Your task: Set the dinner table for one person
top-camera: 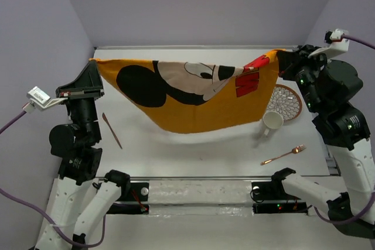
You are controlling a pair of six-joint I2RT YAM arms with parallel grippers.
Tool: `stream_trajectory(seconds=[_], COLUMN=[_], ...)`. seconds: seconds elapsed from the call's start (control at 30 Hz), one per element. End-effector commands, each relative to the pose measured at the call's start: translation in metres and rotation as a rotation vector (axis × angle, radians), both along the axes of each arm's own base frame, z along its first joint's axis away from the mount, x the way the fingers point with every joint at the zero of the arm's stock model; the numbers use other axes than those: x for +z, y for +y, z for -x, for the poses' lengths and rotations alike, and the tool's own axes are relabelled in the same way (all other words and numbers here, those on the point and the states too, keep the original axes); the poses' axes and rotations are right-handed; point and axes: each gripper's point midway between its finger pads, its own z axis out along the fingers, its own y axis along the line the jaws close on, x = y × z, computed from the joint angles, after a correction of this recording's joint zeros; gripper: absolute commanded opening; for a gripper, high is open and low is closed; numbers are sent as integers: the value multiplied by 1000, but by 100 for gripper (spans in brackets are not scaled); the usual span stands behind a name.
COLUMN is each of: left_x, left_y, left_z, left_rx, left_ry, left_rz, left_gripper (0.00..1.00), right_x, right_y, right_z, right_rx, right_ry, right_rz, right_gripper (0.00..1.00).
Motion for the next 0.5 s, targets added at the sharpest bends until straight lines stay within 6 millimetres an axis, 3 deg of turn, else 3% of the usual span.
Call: stream_trajectory(seconds=[0.0,0.2,0.3,0.37,0.4,0.43,0.47], left_x=[-14,-46,-52,-47,-53,-41,-42], left_y=[15,8,6,8,11,13,16], left_z=[-19,-55,-75,-85,-101,-105,-113], left_rx=[110,138,134,136,133,129,131], left_ry=[64,145,169,169,194,177,194], left_rz=[13,-5,-30,-33,-57,-61,-66], left_gripper=[0,0,0,0,0,0,0], right_x=[-36,-47,-52,-52,-50,-42,-37], right_y=[3,19,18,11,11,11,8], right_z=[-28,-78,-109,-123,-129,-137,-140], right_rx=[-43,-28,-12,-21,-4,-3,-6], right_ry=[133,174,197,205,202,190,180], right_rz=[134,147,139,130,126,119,116], right_gripper=[0,0,0,0,0,0,0])
